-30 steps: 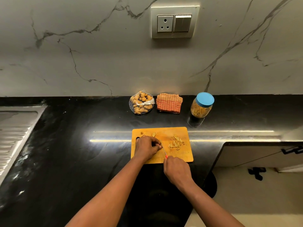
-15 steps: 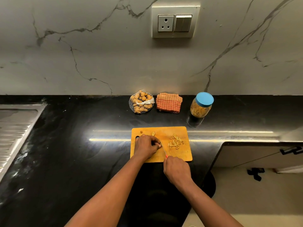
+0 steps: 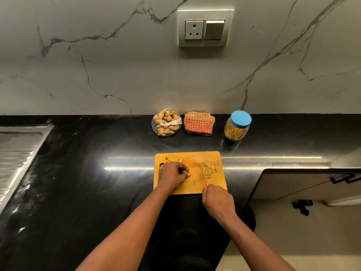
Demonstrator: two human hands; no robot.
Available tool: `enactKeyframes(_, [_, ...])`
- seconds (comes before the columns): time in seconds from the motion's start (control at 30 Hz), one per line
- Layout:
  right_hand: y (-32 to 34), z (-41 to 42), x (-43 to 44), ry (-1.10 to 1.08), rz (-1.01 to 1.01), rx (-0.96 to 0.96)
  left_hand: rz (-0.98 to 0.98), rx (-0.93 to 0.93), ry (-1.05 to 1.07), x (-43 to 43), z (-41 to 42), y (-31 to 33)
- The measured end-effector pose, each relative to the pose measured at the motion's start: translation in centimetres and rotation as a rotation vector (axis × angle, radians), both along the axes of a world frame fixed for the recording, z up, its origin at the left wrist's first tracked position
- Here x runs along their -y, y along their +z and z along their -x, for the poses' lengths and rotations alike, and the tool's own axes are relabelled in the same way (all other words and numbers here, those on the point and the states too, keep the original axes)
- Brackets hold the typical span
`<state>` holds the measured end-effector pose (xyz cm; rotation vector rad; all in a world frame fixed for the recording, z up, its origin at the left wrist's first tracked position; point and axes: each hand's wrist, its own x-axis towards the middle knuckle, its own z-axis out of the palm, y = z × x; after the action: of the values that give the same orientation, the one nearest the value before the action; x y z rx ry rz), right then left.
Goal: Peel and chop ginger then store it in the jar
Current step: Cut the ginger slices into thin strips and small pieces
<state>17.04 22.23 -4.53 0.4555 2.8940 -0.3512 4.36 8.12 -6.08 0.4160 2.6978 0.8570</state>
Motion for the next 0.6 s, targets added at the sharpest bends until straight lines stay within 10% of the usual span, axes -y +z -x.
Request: enactKeyframes(0.6, [0.0,0.6,2.6,0.047,0.11,-0.046,-0.06,-0.007,0.014,0.2,-0.1,-0.6])
